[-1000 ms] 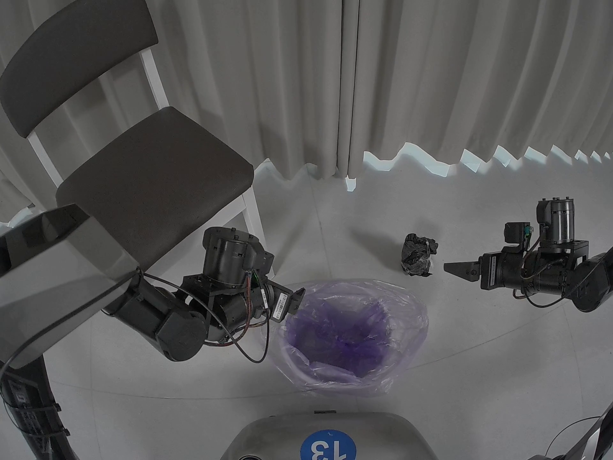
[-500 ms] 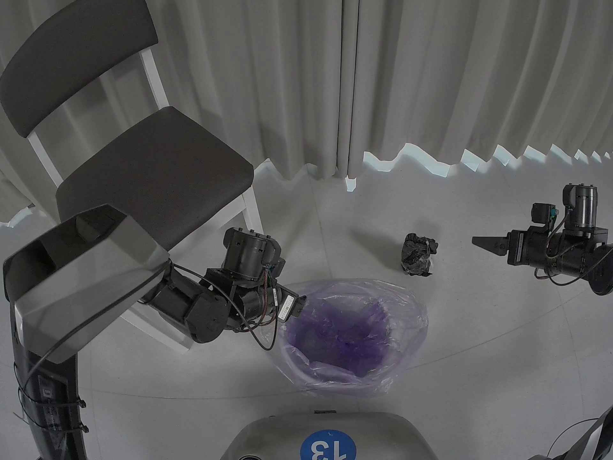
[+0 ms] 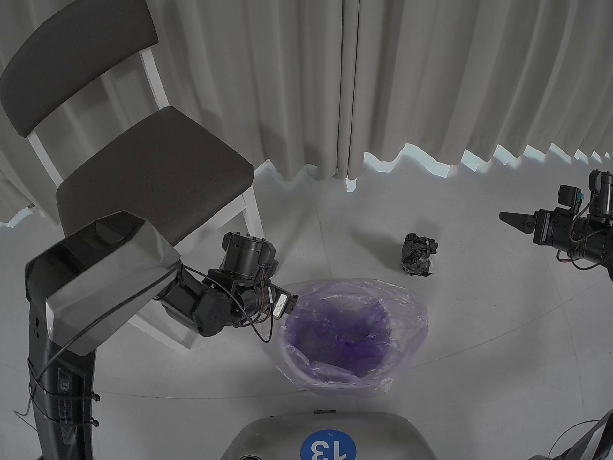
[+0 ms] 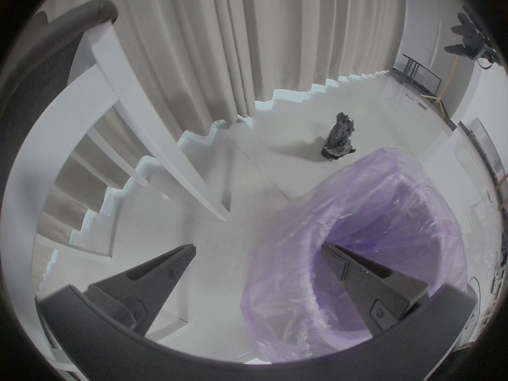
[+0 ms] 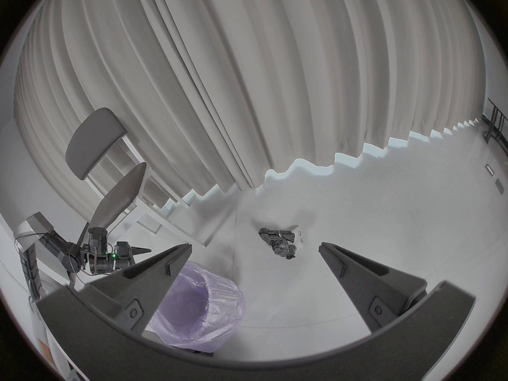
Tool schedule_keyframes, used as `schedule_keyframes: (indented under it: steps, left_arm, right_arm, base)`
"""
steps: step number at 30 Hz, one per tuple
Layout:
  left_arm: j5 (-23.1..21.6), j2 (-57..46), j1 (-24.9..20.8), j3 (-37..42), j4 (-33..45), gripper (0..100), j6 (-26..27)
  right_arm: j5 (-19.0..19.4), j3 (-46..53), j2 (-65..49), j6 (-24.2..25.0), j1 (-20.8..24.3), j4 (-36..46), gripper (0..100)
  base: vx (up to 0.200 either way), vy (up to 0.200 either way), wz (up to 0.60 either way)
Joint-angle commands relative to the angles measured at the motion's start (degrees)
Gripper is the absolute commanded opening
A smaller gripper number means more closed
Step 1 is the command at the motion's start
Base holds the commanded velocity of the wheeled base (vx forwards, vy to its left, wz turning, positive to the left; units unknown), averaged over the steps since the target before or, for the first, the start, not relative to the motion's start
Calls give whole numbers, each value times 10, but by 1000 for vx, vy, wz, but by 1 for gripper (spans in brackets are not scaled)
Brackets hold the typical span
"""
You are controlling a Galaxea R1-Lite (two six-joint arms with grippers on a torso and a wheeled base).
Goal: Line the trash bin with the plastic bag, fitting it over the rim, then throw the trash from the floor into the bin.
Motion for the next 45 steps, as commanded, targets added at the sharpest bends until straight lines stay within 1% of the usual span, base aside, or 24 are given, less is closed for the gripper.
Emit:
schedule_keyframes:
  steps: [1, 4, 8, 10, 14, 17, 20, 22, 24, 25, 26, 28, 30, 31, 34, 38, 45]
  left_arm:
    - [-6, 21, 11, -23, 3, 100, 0]
    - [-24, 30, 15, -51, 17, 100, -2]
    - [-27, 48, 15, -109, 52, 100, -5]
    - [-27, 67, 15, -150, 78, 100, -5]
    - [-27, 87, 12, -190, 95, 100, -8]
    - [-27, 90, 12, -199, 97, 100, -9]
    - [-27, 69, 12, -189, 95, 100, -22]
    - [-27, 35, 10, -157, 95, 100, -32]
    - [-36, 8, 8, -120, 94, 100, -31]
    - [-36, 8, 8, -120, 94, 100, -31]
    - [-48, -18, 3, -76, 92, 100, -31]
    - [-52, -41, 2, -25, 83, 100, -32]
    - [-52, -51, 2, 13, 57, 100, -34]
    - [-52, -52, 2, 18, 52, 100, -34]
    - [-51, -58, 3, 68, 5, 100, -29]
    - [-50, -56, 3, 95, -9, 100, -25]
    - [-45, -20, 12, 72, -10, 100, -23]
  right_arm:
    - [0, 1, -7, 0, -1, 0, 100]
    - [0, 4, -15, 0, -1, 0, 100]
    - [0, 5, -17, 0, -1, 0, 100]
    - [0, 5, -17, 0, -1, 0, 100]
    - [0, 6, -16, 0, -1, 0, 100]
    - [0, 6, -16, 0, -1, 0, 100]
    - [0, 6, -16, 0, -1, 0, 100]
    - [0, 6, -15, 0, -1, 0, 100]
    - [0, 6, -15, 0, -1, 0, 100]
    - [0, 6, -15, 0, -1, 0, 100]
    - [0, 6, -15, 0, -1, 0, 100]
    - [0, 10, -17, -1, -1, 0, 100]
    - [0, 11, -19, -1, -1, 0, 100]
    - [0, 11, -20, -1, -1, 0, 100]
    - [0, 12, -21, -1, -1, 0, 100]
    - [0, 12, -22, -1, -1, 0, 100]
    - [0, 11, -22, -1, -2, 0, 100]
  base:
    - [0, 0, 0]
    - [0, 0, 0]
    - [0, 0, 0]
    - [0, 0, 0]
    - [0, 0, 0]
    - [0, 0, 0]
    - [0, 0, 0]
    - [0, 0, 0]
    - [0, 0, 0]
    - [0, 0, 0]
    - [0, 0, 0]
    - [0, 0, 0]
    - [0, 0, 0]
    - [0, 0, 0]
    - [0, 0, 0]
    - [0, 0, 0]
    - [0, 0, 0]
